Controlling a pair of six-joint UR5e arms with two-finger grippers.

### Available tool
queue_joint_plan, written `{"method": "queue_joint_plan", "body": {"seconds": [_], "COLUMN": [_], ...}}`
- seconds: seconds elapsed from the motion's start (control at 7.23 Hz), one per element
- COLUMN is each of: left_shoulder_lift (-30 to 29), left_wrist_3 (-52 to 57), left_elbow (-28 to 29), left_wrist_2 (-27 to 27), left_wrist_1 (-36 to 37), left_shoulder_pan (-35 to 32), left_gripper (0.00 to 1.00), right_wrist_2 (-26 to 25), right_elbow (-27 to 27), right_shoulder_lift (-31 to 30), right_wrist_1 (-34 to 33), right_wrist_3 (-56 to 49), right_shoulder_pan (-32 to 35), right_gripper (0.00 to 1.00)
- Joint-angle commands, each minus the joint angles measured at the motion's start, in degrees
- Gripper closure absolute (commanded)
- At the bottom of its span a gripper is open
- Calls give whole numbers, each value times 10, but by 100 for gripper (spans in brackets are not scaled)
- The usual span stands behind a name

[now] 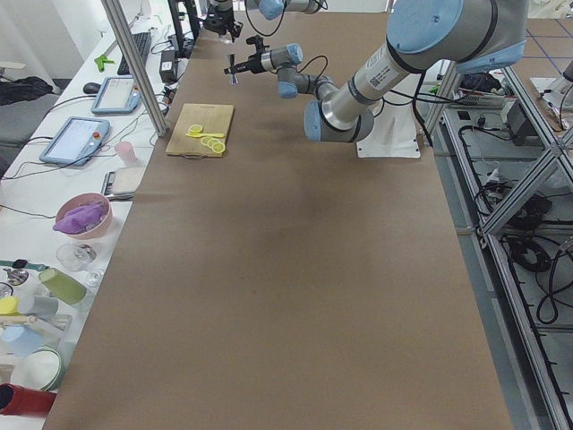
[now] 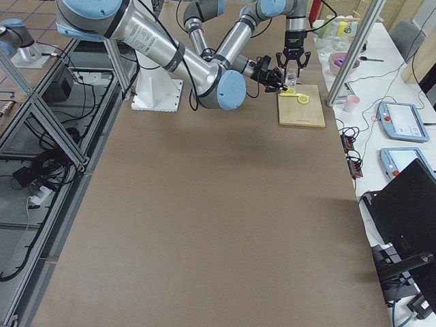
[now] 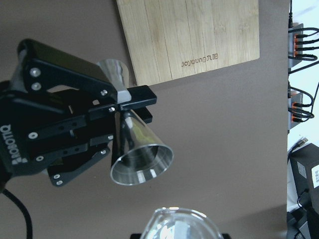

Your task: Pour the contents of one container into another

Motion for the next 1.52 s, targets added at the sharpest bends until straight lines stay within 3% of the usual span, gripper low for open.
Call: {"method": "queue_joint_plan", "body": {"seconds": [0.0, 1.38], "left_shoulder_lift": [0, -2], "left_wrist_3": [0, 0], "left_elbow": [0, 1], "left_wrist_2": [1, 0], "left_wrist_1": [0, 1], "left_shoulder_pan": [0, 0], "left_gripper": [100, 100], "right_wrist_2": [-12, -55], "right_elbow": [-14, -39], "right_shoulder_lift": [5, 31], "right_wrist_1": [-3, -34], "right_wrist_3": [-10, -44], "right_shoulder_pan": [-3, -22], "right_gripper": [100, 100]}}
